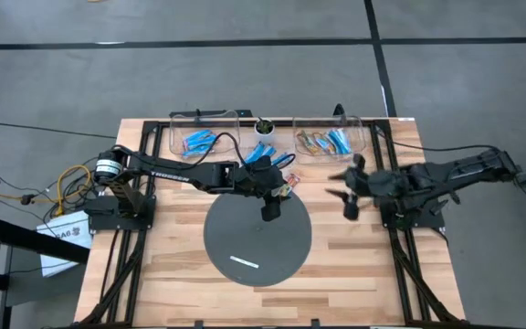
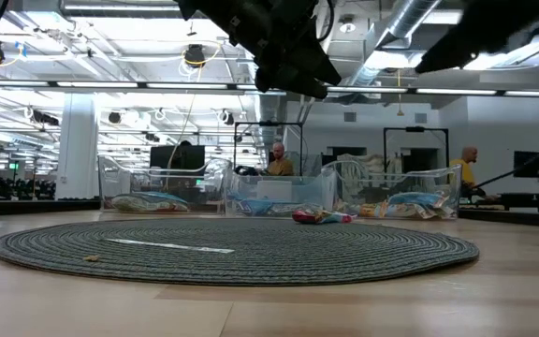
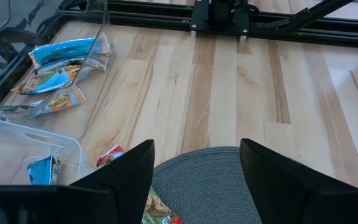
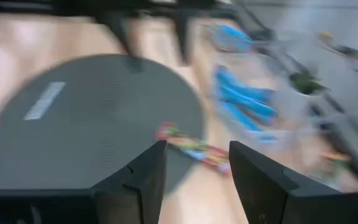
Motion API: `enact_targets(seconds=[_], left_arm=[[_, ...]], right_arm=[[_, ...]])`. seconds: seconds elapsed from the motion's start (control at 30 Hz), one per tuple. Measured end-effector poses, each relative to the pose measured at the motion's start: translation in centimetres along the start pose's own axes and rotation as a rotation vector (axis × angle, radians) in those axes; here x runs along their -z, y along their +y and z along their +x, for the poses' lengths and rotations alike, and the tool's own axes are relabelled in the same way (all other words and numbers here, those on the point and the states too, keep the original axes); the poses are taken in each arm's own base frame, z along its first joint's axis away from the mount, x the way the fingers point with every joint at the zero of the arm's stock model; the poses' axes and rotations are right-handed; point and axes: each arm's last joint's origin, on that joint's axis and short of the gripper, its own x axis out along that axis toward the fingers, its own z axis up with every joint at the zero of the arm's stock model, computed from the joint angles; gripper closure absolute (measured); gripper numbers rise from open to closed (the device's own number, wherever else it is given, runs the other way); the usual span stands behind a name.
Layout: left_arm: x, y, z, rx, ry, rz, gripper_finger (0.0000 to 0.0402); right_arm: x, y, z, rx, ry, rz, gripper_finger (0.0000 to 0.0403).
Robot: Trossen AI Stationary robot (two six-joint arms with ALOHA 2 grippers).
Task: Pick and place Granola Bars by type
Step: Put the red granola bar into the left transparent bin
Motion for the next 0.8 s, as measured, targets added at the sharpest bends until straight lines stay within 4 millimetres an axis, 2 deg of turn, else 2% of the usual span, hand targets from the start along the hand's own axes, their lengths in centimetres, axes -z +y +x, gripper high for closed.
enact_targets(seconds=[0.13, 0.33, 0.57, 0.8], left_arm=[[0.0, 0.0, 0.0, 0.0, 0.0, -0.013, 0.0171], [0.2, 0.0, 0.1, 0.0, -0.004, -0.043, 0.0171], [1.4, 0.1, 0.4, -0.005, 0.032, -0.09, 0.0171], [1.2, 0.1, 0.4, -0.006, 0.009, -0.111, 0.0171]], right_arm=[[1.4, 1.0, -1.1, -0.141, -0.081, -0.003, 0.0237], [3.6, 1.5, -2.4, -0.27, -0.212, 0.014, 0.0241], [6.5, 2.1, -3.0, -0.494, -0.41, -0.012, 0.0242], [8.5, 2.4, -3.4, -0.683, -0.614, -0.036, 0.0249]])
